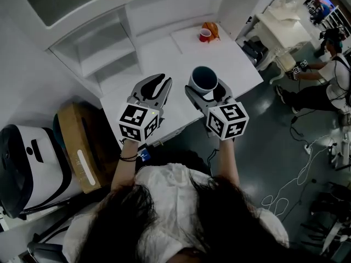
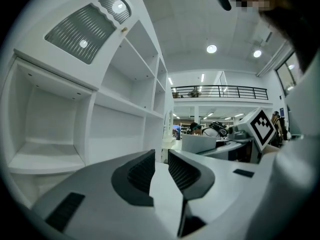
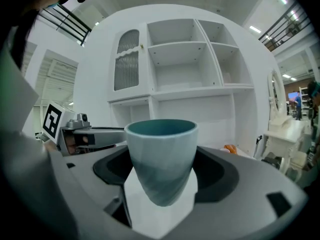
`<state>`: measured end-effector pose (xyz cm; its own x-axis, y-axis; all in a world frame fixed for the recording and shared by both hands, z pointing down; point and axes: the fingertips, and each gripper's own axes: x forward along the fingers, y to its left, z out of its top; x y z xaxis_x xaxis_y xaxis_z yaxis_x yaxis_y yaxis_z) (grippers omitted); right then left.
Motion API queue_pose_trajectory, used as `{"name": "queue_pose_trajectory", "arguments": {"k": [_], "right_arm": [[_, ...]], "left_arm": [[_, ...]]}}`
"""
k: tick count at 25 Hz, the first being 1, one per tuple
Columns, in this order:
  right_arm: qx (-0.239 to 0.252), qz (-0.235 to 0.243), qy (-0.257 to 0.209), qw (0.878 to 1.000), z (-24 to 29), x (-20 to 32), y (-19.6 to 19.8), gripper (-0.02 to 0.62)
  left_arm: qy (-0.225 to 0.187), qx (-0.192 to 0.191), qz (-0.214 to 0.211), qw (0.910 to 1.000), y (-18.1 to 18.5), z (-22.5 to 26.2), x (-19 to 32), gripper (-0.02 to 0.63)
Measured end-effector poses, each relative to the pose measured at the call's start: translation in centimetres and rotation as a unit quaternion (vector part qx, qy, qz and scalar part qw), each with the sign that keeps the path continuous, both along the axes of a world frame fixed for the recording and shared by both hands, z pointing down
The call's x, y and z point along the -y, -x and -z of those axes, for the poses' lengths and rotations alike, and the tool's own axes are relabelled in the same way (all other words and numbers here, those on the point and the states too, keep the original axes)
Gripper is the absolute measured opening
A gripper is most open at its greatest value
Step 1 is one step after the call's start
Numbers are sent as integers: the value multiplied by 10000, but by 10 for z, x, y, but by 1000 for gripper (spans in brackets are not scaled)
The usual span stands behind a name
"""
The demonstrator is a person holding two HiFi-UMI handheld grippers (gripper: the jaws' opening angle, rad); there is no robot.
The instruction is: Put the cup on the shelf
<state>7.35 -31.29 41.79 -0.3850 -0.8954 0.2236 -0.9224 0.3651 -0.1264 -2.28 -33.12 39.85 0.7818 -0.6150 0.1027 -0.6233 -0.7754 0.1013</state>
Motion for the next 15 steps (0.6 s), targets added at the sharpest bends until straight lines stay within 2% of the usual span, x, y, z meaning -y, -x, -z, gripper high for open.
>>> {"name": "queue_pose_trajectory", "arguments": {"k": [7, 15], "right_arm": [[-192, 359, -297, 9987, 36, 33, -20, 357], [-483, 949, -934, 9899, 113, 105, -44, 359]], "left_arm": [[48, 85, 127, 9999, -12, 10, 22, 91], [-28, -79, 683, 9976, -21, 28, 65, 91]]}}
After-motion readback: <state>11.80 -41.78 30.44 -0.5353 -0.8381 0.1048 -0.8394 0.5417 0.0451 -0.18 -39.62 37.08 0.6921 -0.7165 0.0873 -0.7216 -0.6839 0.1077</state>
